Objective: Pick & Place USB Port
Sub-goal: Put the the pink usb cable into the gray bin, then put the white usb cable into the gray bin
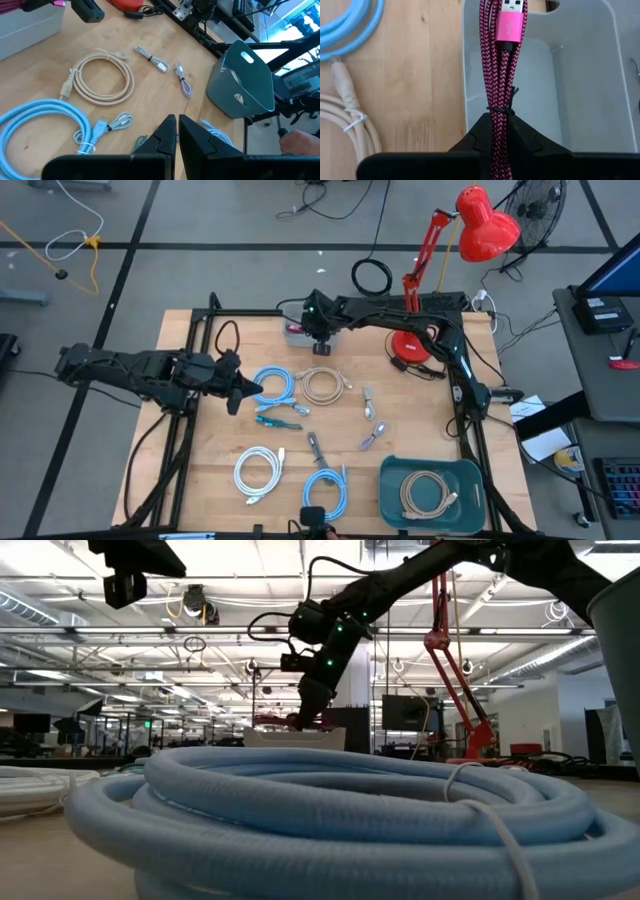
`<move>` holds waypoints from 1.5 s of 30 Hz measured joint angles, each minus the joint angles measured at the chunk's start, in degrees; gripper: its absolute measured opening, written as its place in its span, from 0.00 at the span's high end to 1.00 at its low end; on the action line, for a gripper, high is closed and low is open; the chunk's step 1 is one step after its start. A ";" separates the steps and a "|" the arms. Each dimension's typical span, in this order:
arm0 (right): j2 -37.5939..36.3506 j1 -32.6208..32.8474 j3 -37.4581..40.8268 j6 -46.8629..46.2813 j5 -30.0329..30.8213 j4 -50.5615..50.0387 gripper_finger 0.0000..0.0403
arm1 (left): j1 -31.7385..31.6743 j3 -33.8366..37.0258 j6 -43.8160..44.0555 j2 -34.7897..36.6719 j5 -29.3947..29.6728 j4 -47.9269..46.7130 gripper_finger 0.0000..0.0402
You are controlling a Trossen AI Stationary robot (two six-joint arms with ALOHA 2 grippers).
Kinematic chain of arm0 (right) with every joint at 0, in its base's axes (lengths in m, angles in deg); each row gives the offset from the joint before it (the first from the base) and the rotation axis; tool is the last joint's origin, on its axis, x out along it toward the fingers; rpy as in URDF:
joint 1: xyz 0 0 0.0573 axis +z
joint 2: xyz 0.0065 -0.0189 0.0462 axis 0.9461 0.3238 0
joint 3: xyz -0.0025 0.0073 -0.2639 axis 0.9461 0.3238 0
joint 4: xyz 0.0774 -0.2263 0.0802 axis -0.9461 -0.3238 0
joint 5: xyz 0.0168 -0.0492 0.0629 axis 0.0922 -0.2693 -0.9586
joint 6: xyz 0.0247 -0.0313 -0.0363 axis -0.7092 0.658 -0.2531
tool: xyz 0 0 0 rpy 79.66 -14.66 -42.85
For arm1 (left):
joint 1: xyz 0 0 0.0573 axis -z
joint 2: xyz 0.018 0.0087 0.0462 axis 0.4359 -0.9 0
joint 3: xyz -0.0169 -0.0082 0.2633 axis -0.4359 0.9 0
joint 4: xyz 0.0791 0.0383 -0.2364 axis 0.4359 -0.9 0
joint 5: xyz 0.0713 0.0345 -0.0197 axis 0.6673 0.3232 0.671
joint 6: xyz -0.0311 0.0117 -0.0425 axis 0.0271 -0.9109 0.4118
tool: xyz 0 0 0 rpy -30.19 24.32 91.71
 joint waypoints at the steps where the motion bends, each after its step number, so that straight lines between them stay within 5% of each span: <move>1: 0.00 -0.02 0.00 0.30 0.02 0.04 0.95 | 0.12 0.00 0.17 0.02 0.16 0.00 0.95; 11: -0.04 -0.17 0.00 0.90 0.22 0.71 0.81 | 0.68 0.00 0.72 0.02 1.12 0.00 0.95; 26: -8.00 2.08 0.11 -2.05 6.35 1.82 0.80 | 0.15 0.00 -1.65 0.00 4.75 0.04 0.95; 45: -26.19 21.76 2.98 -25.26 5.96 -17.60 0.81 | -3.54 0.00 -5.60 0.02 3.57 -0.17 0.95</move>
